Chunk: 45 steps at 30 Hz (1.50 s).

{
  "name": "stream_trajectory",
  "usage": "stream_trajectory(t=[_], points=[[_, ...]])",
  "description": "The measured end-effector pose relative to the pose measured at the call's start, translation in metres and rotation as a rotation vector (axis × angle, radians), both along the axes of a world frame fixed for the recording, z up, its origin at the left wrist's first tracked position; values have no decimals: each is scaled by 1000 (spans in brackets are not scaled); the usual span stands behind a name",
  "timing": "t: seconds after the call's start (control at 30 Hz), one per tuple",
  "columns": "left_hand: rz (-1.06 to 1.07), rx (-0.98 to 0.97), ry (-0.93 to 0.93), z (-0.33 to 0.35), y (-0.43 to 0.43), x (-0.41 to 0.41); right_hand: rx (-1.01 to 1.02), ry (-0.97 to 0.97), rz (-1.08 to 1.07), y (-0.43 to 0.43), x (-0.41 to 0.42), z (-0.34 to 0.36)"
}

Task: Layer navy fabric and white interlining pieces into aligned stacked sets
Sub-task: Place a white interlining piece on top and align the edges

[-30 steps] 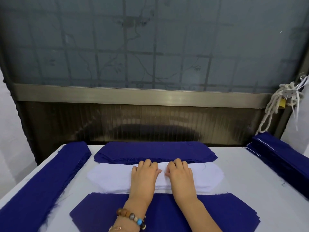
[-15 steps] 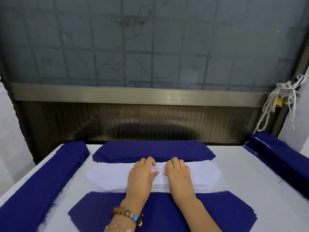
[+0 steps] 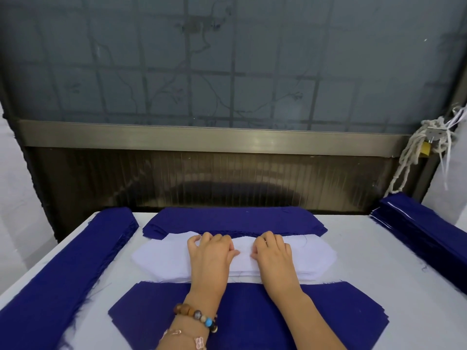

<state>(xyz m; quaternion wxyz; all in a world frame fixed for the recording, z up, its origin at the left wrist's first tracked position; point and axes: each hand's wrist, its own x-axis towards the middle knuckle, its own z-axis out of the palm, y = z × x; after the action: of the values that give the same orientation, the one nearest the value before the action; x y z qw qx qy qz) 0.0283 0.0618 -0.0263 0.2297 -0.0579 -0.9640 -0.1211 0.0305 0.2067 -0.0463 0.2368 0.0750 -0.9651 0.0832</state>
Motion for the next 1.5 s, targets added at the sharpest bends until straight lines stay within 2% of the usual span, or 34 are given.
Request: stream_trajectory(t=[0.17,0.37,0.53,0.63,0.73,0.8,0.9,1.27,1.4,1.5], points=[[7,5,-34,1,-5,0,4,41,14,1,1,-3],[-133,13,100,5,-4,5,-72,55,88,0,2,3],[-189,-79,2,5,-9,5,14,15,136,2,0,3],[-178,-28,43,6,-15,6,-15,0,106,12,-3,6],[-218,60,160,6,-19,4,-67,-49,116,20,-4,10],[-183,40,117,6,-20,3,-54,-54,116,24,-1,13],[-94,36,-8,-1,-28,-2,-14,-76,35,34,1,19],[220,212,-76,-1,-81,-11,-173,-131,-376,88,3,20],[324,292,-86,1,-98,-11,-226,-124,-547,98,5,16],[286,405,6,2,-102,-11,-300,-122,-642,103,6,15]])
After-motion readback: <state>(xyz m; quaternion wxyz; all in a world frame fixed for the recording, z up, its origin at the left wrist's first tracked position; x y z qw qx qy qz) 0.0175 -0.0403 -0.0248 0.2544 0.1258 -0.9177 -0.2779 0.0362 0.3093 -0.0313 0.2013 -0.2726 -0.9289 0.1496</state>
